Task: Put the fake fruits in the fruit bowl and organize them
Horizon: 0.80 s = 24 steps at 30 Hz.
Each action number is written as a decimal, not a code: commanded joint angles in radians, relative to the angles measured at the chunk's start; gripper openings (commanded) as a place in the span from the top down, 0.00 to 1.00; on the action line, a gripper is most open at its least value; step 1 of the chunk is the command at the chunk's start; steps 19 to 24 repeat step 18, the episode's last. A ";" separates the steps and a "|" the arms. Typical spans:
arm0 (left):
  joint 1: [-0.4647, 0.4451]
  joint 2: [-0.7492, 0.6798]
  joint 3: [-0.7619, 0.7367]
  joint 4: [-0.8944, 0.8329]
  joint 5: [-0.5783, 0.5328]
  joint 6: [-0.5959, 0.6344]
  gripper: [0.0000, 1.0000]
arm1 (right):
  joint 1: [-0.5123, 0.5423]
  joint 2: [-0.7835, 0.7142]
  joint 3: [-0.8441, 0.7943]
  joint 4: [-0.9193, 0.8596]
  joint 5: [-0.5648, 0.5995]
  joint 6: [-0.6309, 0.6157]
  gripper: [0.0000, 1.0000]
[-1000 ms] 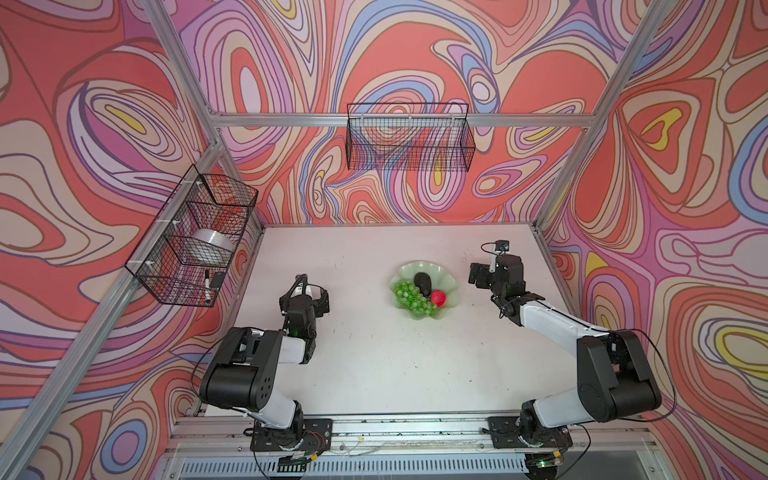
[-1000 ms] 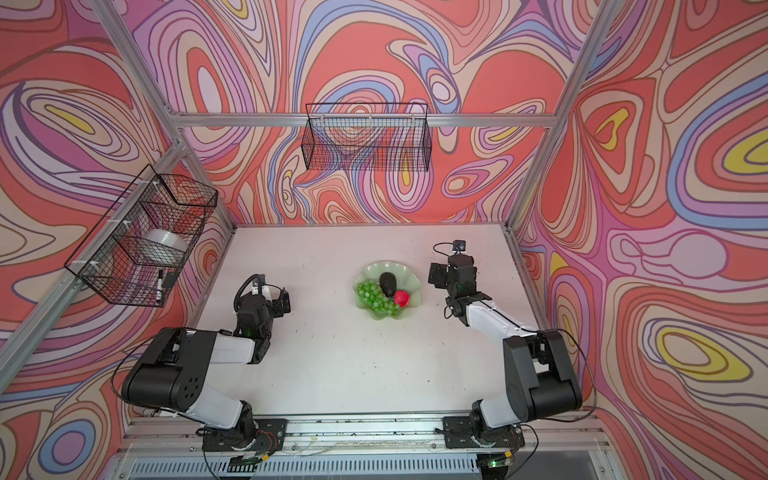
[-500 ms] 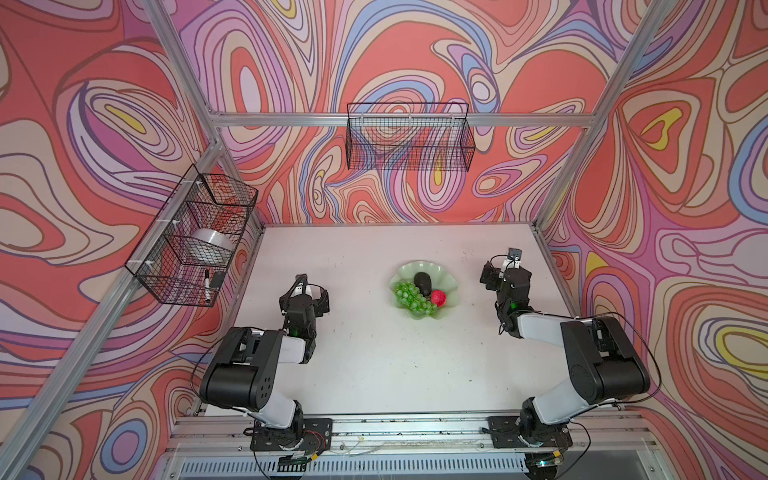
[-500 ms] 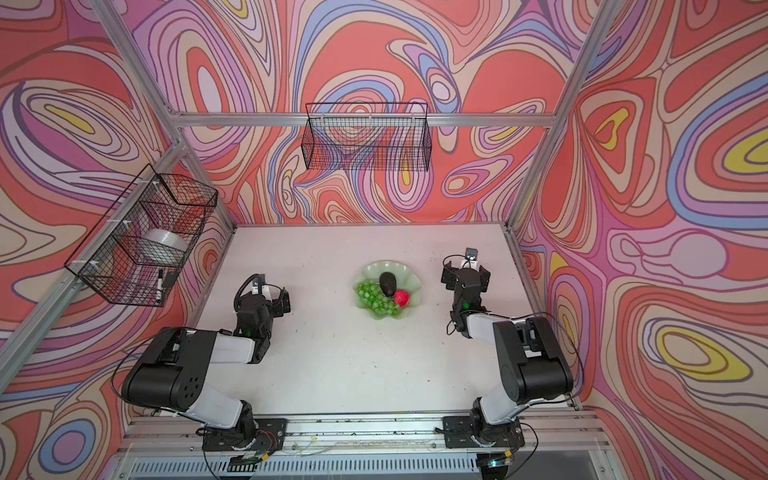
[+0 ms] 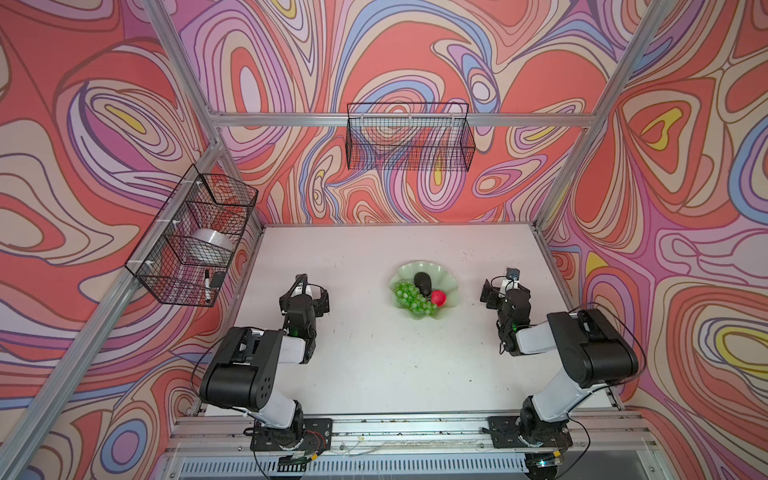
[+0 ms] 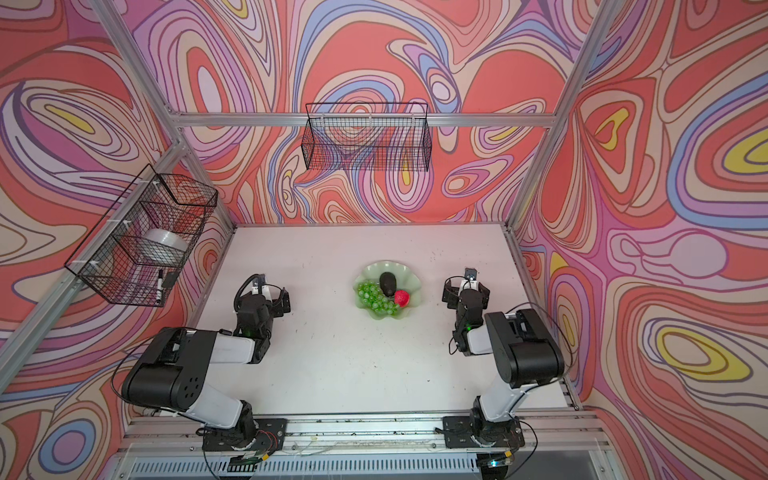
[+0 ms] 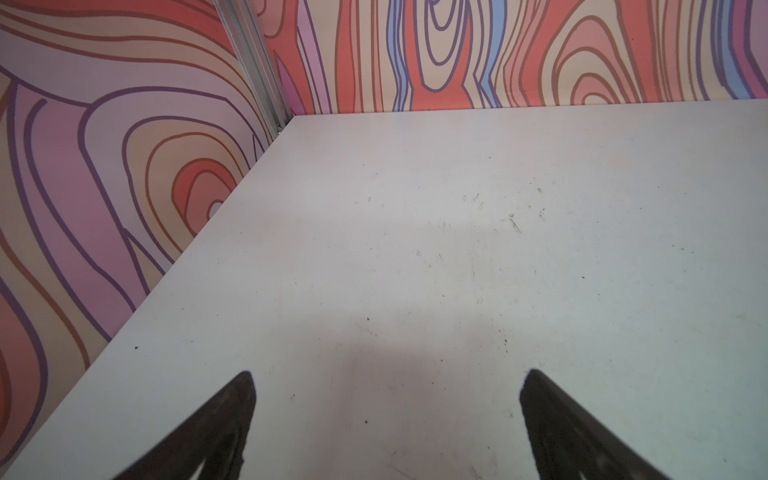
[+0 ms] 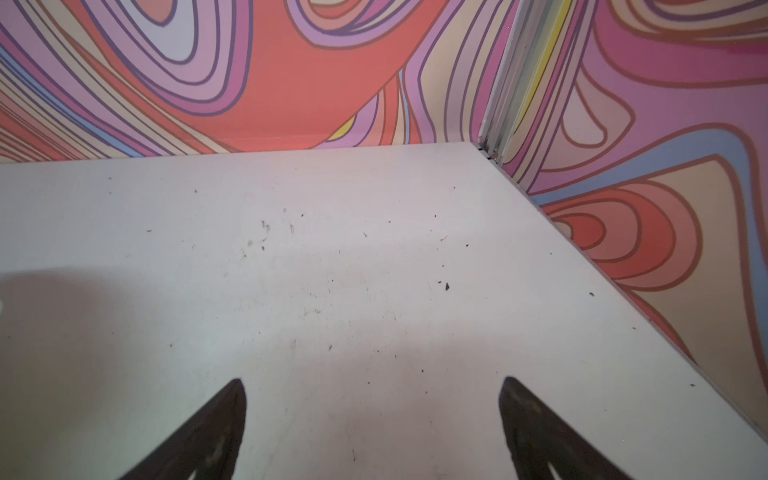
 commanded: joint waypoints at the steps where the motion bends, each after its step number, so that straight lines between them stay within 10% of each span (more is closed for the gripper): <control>1: 0.009 0.002 0.012 0.004 0.003 0.011 0.00 | -0.012 0.013 0.010 0.101 -0.024 -0.004 0.02; 24: 0.009 0.002 0.012 0.004 0.003 0.010 0.00 | -0.013 0.007 0.029 0.054 -0.020 -0.009 0.01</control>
